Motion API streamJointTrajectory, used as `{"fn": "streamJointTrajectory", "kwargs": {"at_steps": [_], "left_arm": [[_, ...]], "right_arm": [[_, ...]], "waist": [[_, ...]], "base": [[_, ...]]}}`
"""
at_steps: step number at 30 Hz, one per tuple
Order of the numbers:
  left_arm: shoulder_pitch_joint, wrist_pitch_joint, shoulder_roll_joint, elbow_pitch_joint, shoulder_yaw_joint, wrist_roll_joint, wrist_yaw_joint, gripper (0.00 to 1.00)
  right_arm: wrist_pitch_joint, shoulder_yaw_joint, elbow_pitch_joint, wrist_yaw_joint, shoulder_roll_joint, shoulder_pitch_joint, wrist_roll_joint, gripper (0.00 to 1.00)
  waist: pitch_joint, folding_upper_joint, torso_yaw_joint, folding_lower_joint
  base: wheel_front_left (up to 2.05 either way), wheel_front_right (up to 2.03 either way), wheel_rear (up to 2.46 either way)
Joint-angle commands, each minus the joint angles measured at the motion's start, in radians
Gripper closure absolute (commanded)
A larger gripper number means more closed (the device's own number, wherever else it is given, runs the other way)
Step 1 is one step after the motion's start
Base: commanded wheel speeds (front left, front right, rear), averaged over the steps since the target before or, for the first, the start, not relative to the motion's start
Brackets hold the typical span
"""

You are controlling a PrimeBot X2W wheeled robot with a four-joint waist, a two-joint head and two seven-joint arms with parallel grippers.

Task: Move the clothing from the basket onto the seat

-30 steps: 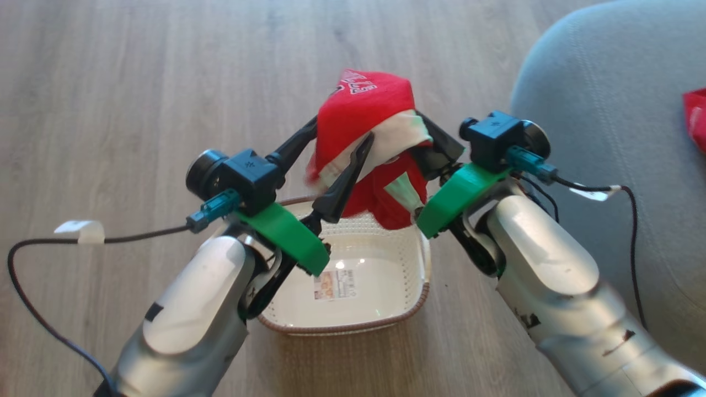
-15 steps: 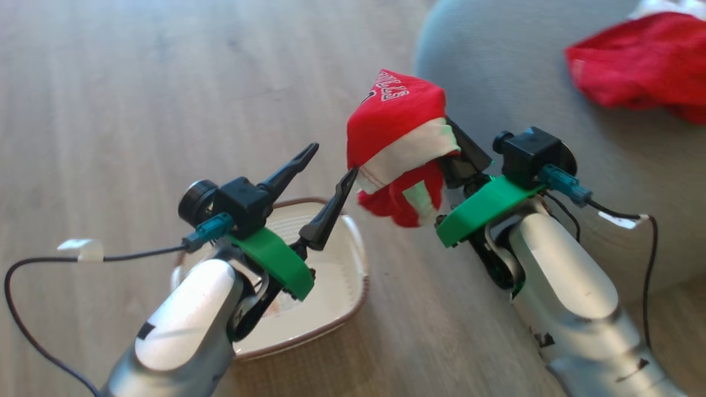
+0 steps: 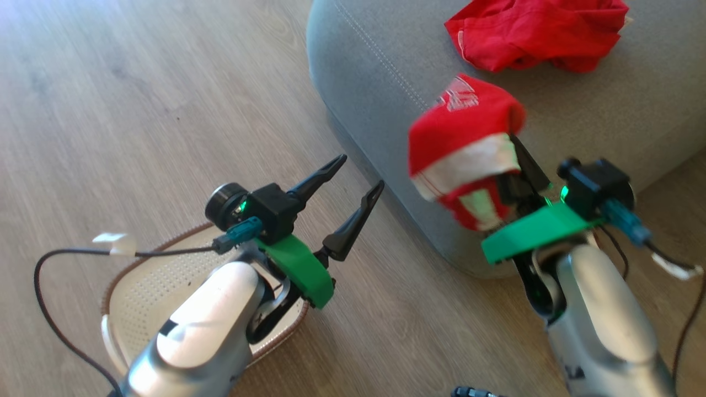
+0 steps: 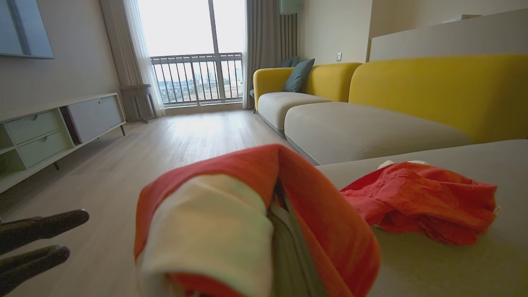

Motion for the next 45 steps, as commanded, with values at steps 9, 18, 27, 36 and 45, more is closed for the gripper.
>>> {"fn": "streamJointTrajectory", "kwargs": {"at_steps": [9,18,27,36,45], "left_arm": [[-0.096,-0.012,0.046,-0.028,-0.018,-0.012,-0.001,0.00],[-0.102,-0.006,0.125,-0.062,-0.048,-0.013,-0.001,0.00],[-0.131,0.052,0.179,-0.144,-0.061,0.015,0.004,0.00],[-0.171,0.098,0.215,-0.204,-0.078,0.022,0.003,0.00],[-0.186,0.105,0.237,-0.228,-0.084,0.019,0.003,0.00]], "right_arm": [[-0.009,-0.096,-0.147,0.000,-0.026,0.059,-0.102,1.00],[-0.004,-0.179,-0.089,0.000,-0.193,-0.165,-0.142,1.00],[0.038,-0.247,-0.016,0.000,-0.306,-0.427,-0.149,1.00],[0.116,-0.451,0.127,0.000,-0.409,-0.675,-0.189,1.00],[0.205,-0.680,0.298,0.000,-0.433,-0.774,-0.282,1.00]], "waist": [[0.102,-0.0001,-0.013,0.0000],[0.236,-0.0001,-0.013,0.0000],[0.363,-0.0001,0.004,0.0000],[0.482,-0.0001,0.070,0.0000],[0.562,-0.0001,0.149,0.0000]], "base": [[0.00,0.00,0.00],[0.00,0.00,0.00],[0.00,0.00,0.00],[0.00,0.00,0.00],[0.00,0.00,0.00]]}}
